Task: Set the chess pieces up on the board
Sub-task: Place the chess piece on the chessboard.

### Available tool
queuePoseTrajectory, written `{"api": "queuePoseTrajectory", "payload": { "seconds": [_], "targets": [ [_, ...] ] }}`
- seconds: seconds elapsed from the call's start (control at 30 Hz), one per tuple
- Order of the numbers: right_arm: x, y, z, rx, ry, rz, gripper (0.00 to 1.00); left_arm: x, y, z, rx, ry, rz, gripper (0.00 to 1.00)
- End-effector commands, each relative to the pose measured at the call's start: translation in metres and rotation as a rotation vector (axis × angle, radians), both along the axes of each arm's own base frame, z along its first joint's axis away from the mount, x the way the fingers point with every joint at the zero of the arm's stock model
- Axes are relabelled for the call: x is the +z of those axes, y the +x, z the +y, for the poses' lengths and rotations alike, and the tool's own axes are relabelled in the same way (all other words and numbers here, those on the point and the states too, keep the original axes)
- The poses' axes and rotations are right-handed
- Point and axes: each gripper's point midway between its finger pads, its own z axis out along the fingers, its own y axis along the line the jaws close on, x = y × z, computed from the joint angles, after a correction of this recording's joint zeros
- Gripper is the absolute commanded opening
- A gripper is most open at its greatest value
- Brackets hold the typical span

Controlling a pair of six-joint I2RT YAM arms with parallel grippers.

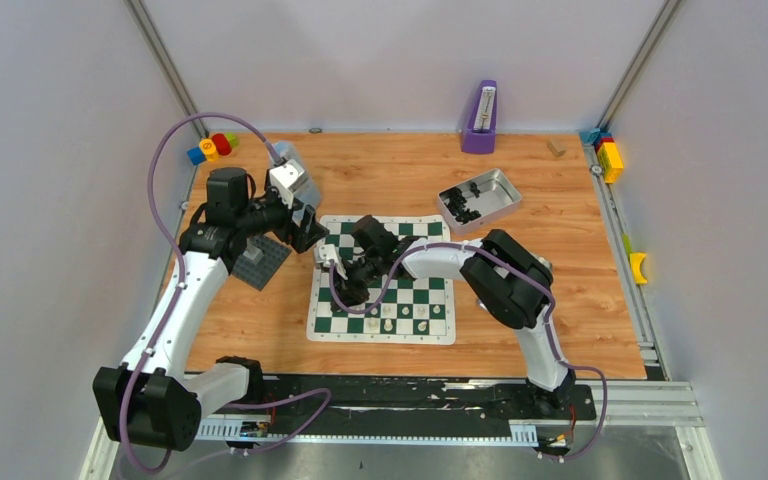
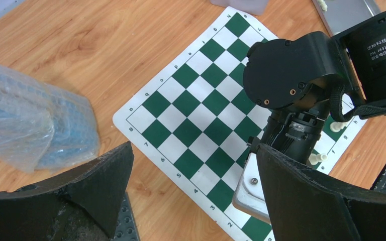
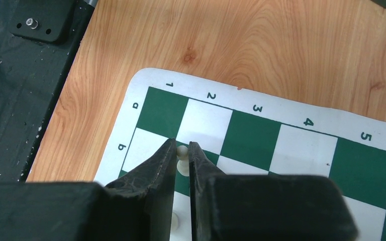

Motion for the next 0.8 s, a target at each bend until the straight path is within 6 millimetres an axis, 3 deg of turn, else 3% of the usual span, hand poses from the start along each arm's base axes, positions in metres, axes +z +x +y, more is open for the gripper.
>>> {"api": "queuePoseTrajectory", "payload": {
  "seconds": [0.0, 0.53, 0.77],
  "targets": [
    [0.0034, 0.0035, 0.0050, 0.011, 0.019, -0.015, 0.16, 0.0116, 0.0044, 0.0021, 0.001, -0.002, -0.061, 1.00],
    [-0.0012, 0.0024, 0.0036, 0.009, 0.000, -0.002, 0.21, 0.0113, 0.0036, 0.0017, -0.004, -0.003, -0.062, 1.00],
    [-0.0011, 0.0031, 0.0024, 0.004, -0.007, -0.006, 0.14, 0.0101, 0.0027, 0.0018, -0.006, 0.000, -0.061, 1.00]
  ]
}}
